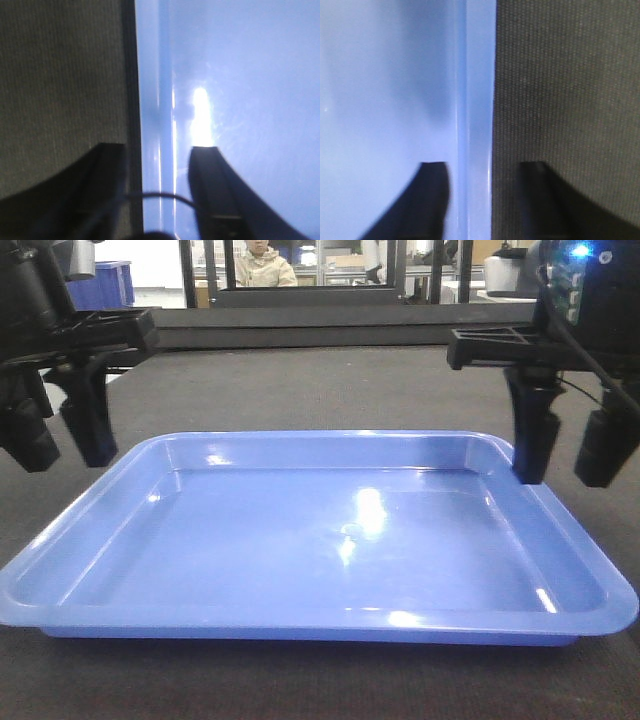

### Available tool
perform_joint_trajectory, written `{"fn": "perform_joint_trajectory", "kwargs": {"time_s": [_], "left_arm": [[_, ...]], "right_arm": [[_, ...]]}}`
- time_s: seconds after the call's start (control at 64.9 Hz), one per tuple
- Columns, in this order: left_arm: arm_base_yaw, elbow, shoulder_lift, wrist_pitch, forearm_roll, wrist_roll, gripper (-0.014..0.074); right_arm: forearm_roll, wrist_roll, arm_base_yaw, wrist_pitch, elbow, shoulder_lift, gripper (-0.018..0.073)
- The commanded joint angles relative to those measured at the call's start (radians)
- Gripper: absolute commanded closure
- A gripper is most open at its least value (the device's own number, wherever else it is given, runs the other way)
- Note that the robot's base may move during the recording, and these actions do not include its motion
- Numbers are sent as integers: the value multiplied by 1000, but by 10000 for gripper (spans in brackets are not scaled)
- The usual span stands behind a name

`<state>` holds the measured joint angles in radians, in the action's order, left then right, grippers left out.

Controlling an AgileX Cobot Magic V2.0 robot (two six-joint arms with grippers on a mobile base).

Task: Grab blue tray and place on right shelf
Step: 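Lower both grippers toward the side rims of the blue tray, then close both grippers on the tray's side rims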

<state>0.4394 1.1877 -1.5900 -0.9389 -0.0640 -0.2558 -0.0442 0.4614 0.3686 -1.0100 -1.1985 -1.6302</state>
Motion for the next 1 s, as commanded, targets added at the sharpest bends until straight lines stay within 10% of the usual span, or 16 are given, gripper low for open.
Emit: {"fn": "perform_joint_trajectory", "kwargs": {"time_s": [0.0,0.986], "left_arm": [[6,32,23,22,12,4,247],[-32,44,-122,29,-76,51,251]], "right_arm": [[5,-11,2,23,-34,19,38],[-12,33,1,137,52,-25,43]]}}
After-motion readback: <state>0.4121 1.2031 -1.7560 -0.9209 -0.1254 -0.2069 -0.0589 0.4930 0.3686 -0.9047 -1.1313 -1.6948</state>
